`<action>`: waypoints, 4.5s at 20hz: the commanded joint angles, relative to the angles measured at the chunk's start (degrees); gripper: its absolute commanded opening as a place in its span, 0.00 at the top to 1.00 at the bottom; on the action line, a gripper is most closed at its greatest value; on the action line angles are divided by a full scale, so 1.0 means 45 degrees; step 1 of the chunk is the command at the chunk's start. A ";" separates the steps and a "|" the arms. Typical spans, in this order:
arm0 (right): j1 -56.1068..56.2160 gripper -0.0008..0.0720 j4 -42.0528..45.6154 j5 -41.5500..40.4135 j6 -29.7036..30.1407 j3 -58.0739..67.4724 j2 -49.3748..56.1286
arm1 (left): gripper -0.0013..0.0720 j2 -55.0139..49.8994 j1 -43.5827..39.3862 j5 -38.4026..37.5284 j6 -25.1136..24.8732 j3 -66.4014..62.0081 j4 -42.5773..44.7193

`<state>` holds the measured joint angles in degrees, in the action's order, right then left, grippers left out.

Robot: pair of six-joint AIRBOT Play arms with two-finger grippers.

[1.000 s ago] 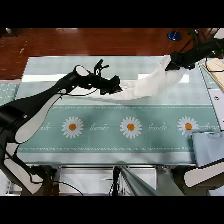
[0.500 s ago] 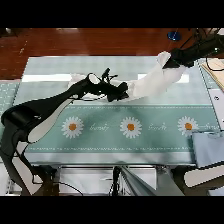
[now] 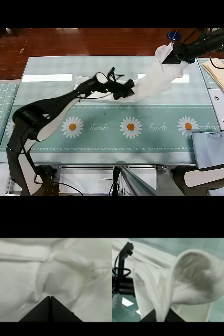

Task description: Fold the shirts.

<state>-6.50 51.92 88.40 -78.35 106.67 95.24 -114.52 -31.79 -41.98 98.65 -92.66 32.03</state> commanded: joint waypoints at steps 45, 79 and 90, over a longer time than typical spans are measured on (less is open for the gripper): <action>0.0146 0.23 0.4663 -0.1141 -0.0563 -0.0029 -0.0219 | 0.00 0.0151 0.6130 -0.9044 -0.6227 -0.1763 0.2783; 0.0146 0.19 0.3410 -0.0733 -0.0675 -0.0112 0.1025 | 0.94 -0.0403 0.7038 -1.0263 -0.5391 -0.5212 -0.2001; 0.1734 0.19 0.0680 -0.1273 -0.0724 -0.0112 0.2560 | 0.94 -0.0476 0.7490 -1.2687 -0.4080 -0.5119 0.7213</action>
<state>-1.67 56.34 84.31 -81.65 106.19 105.62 -116.51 1.56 -97.56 79.29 -115.70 50.92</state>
